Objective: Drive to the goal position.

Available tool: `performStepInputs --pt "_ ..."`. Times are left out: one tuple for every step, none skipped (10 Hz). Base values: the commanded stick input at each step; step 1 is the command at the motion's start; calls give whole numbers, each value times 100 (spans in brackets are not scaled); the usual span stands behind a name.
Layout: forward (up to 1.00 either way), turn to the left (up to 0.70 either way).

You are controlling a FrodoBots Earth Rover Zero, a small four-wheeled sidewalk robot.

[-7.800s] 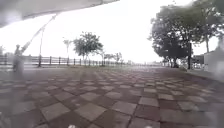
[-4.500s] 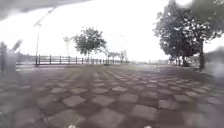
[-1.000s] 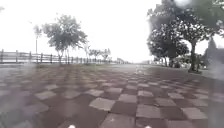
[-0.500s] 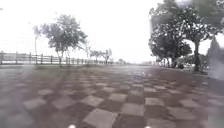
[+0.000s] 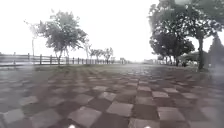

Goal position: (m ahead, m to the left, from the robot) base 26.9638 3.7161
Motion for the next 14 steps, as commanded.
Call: performStepInputs --pt "100 -40" --pt "100 -40" --pt "100 -40" --pt "100 -40" --pt "100 -40" --pt "100 -40" --pt "100 -40" --pt "100 -31" --pt "100 0" --pt "100 0" --pt "100 0" --pt "100 0" --pt "100 0" --pt "100 2"
